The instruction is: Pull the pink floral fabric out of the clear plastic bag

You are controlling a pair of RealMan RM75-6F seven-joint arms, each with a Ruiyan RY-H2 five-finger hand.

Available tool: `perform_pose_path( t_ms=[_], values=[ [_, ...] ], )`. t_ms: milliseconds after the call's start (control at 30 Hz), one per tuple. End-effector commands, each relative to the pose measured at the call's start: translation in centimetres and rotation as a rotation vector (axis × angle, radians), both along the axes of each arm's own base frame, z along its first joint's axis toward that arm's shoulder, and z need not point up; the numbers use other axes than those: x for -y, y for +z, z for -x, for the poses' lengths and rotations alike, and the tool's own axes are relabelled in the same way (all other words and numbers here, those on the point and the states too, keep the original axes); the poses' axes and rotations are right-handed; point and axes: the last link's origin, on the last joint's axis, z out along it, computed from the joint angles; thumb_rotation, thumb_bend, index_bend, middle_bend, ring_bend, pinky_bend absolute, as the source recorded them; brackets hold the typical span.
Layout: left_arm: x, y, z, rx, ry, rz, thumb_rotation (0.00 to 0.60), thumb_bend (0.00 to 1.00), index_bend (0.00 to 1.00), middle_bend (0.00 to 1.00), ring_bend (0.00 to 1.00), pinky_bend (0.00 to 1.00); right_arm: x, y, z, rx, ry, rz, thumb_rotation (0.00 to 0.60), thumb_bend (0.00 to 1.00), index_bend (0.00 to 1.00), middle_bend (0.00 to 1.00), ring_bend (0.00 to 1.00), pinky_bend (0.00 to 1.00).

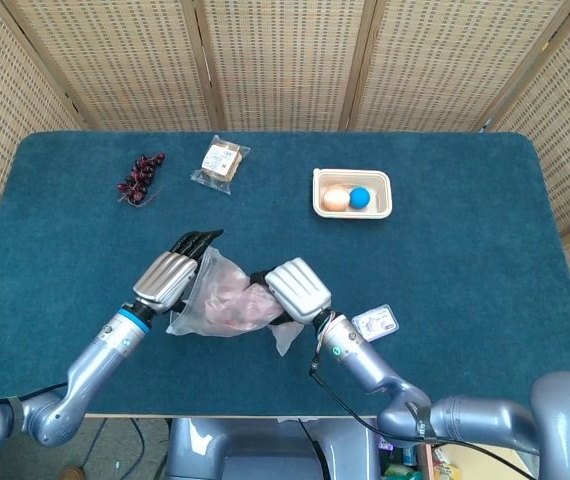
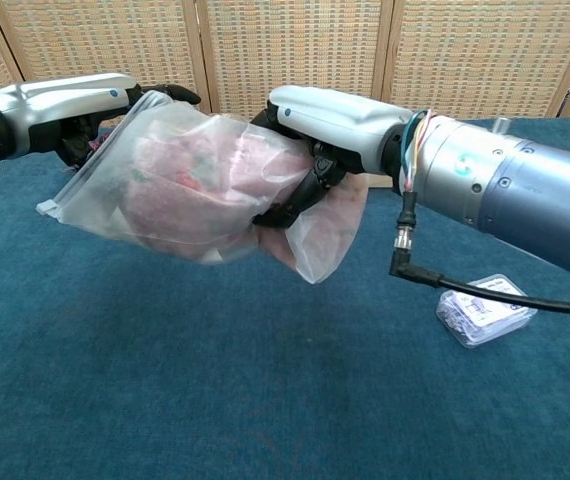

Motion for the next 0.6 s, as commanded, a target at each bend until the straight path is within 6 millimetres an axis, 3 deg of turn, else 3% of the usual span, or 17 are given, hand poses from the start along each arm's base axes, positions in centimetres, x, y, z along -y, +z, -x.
perform_pose_path(
  t_ms=[33, 100, 200, 333, 600],
  values=[
    [-0.05, -0.11, -0.13, 0.001, 0.0, -0.009, 0.6, 0.17, 0.54, 0.0, 0.0, 0.0, -0.07, 0.02, 0.0, 0.002, 0.0, -0.002, 0.6, 0.74, 0.6, 0.67, 0.67, 0.67],
    [-0.14, -0.16, -0.05, -0.005, 0.002, -0.019, 0.6, 0.28, 0.58, 0.0, 0.0, 0.0, -0.12, 0.04, 0.01, 0.002, 0.0, -0.004, 0.6, 0.74, 0.6, 0.67, 0.67, 0.67],
    [-0.26, -0.32, 0.07, -0.014, 0.004, -0.027, 0.6, 0.38, 0.61, 0.0, 0.0, 0.0, -0.17, 0.11, -0.04, 0.006, 0.0, -0.006, 0.6, 0.75, 0.6, 0.67, 0.67, 0.67],
    [-0.44, -0.35, 0.1, -0.021, 0.004, -0.035, 0.6, 0.4, 0.67, 0.0, 0.0, 0.0, -0.23, 0.18, -0.15, 0.008, 0.002, -0.009, 0.6, 0.76, 0.6, 0.68, 0.67, 0.67],
    [-0.81, 0.24, 0.15, -0.048, -0.006, -0.073, 0.6, 0.4, 0.68, 0.0, 0.0, 0.0, -0.56, -0.04, -0.74, 0.017, 0.012, -0.026, 0.6, 0.76, 0.6, 0.67, 0.67, 0.67]
  ],
)
